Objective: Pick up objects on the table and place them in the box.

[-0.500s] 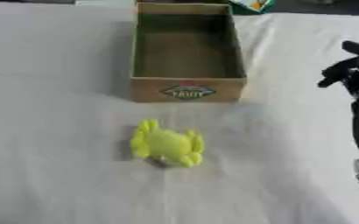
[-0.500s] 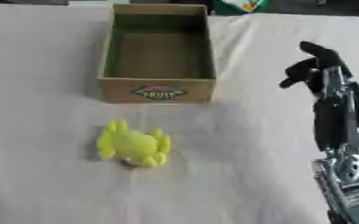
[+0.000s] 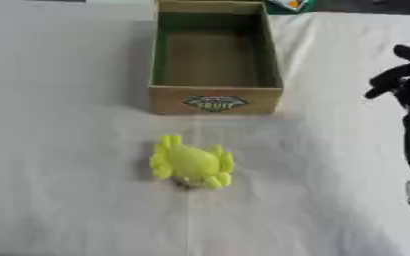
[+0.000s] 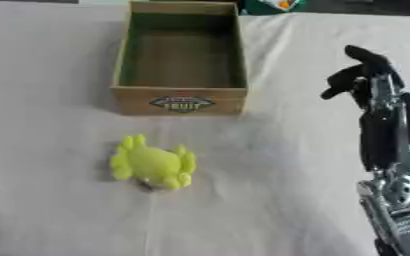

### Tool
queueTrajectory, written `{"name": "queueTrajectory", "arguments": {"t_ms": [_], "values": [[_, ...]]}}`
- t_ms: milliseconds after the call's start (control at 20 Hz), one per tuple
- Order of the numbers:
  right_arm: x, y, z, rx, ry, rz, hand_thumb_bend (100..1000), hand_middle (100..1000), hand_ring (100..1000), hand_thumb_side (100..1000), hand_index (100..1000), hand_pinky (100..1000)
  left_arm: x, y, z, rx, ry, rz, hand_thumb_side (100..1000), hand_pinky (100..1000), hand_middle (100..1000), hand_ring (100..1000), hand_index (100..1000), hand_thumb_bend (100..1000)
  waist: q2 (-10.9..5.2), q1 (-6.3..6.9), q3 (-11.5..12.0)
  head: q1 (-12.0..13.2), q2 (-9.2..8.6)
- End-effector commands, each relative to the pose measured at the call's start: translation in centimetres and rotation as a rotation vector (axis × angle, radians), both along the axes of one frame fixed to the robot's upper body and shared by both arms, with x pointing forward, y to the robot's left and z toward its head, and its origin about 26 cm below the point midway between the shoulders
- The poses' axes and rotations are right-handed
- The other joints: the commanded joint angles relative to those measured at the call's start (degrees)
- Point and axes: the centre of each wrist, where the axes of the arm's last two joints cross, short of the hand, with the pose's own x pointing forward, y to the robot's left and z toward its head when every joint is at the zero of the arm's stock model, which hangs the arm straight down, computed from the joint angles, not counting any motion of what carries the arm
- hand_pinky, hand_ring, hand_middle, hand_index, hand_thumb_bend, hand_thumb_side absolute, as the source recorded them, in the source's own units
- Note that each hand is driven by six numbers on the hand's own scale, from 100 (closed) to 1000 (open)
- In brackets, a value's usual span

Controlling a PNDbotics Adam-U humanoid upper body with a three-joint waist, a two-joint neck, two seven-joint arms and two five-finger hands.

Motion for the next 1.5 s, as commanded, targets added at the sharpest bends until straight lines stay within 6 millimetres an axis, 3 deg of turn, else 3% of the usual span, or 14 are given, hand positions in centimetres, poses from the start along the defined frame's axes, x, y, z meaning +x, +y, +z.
{"name": "queueTrajectory", "arguments": {"t_ms": [50,350,700,1000,1300,1500], "values": [[-0.1,-0.1,1.0,-0.029,-0.036,0.005,100,511,475,1000,829,728,-0.2,0.1,1.0,0.024,-0.028,0.002,655,406,419,385,724,100,-0.98,0.04,0.05,-0.04,-0.50],[0.4,-0.5,3.2,-0.222,-0.061,0.024,100,574,536,1000,842,751,-0.2,0.3,1.2,0.029,-0.026,0.000,655,407,419,386,724,100,-1.46,-0.30,-0.08,-0.34,-0.16],[1.2,-0.4,7.9,-0.716,-0.104,0.061,100,715,658,1000,871,800,-0.2,0.3,1.2,0.037,-0.018,-0.009,655,407,419,387,724,100,-2.23,-0.75,0.45,-0.97,0.14],[1.6,1.7,11.1,-1.078,-0.055,0.126,100,768,723,1000,918,818,-0.3,0.3,1.2,0.039,-0.011,-0.017,655,407,419,387,724,100,-2.87,-1.05,1.30,-1.40,0.19],[1.6,4.0,14.3,-1.272,-0.078,0.181,100,771,745,1000,936,816,-0.3,0.4,1.2,0.043,-0.007,-0.021,656,407,419,387,724,100,-3.34,-1.29,1.24,-1.44,0.15],[1.5,5.5,14.9,-1.371,-0.046,0.227,100,767,751,1000,960,818,-0.3,0.4,1.2,0.045,-0.004,-0.022,655,407,419,387,723,100,-3.47,-1.47,1.26,-1.23,0.24]]}}
